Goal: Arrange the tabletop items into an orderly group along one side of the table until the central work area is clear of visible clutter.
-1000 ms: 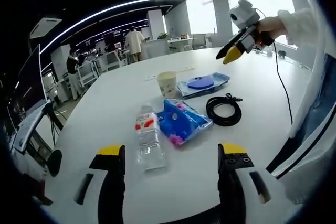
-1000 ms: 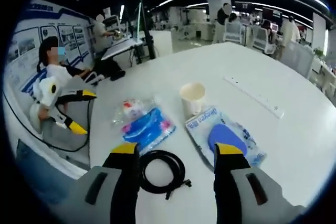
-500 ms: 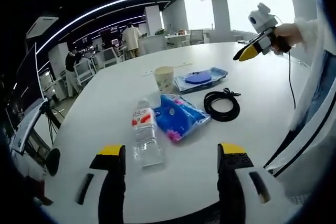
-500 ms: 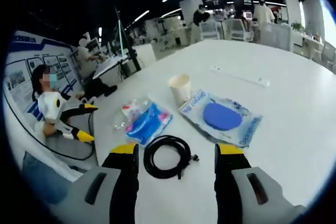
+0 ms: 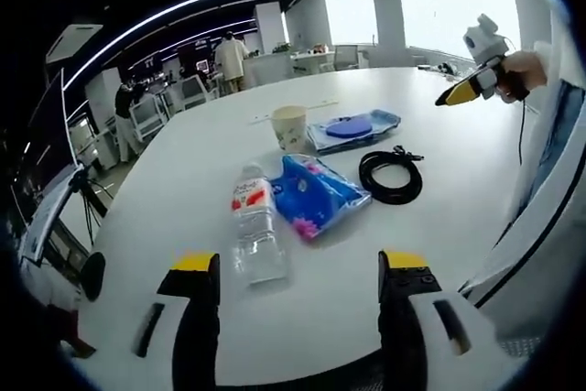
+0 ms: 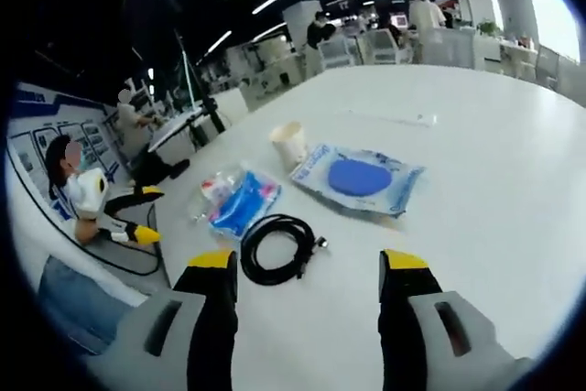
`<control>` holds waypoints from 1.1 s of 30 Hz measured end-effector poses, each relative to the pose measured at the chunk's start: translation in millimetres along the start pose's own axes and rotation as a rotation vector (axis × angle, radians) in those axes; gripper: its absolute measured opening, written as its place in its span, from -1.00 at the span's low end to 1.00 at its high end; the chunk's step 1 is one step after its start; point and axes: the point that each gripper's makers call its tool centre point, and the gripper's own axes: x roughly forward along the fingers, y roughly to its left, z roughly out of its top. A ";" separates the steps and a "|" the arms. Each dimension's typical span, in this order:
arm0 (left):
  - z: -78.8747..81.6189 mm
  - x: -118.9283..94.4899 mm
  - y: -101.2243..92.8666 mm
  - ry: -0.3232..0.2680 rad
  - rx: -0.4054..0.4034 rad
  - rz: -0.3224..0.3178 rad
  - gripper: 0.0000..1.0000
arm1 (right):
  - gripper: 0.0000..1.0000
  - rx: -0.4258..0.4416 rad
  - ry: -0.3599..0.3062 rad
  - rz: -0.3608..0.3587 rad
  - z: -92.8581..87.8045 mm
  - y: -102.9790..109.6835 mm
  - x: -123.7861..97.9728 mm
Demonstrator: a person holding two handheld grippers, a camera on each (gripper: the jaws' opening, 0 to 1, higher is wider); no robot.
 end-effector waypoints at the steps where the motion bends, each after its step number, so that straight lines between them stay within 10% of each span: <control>1: -0.5 0.1 -0.2 0.004 0.002 0.000 0.42 | 0.25 0.000 0.001 -0.004 -0.8 -1.8 -0.8; 22: -14.0 -1.5 6.1 0.094 -0.089 0.034 0.38 | 0.47 0.085 0.028 -0.011 -17.9 -28.0 -0.3; 33: 27.5 26.7 32.7 0.042 -0.178 0.035 0.25 | 0.45 0.107 0.057 -0.003 -29.4 -28.5 2.9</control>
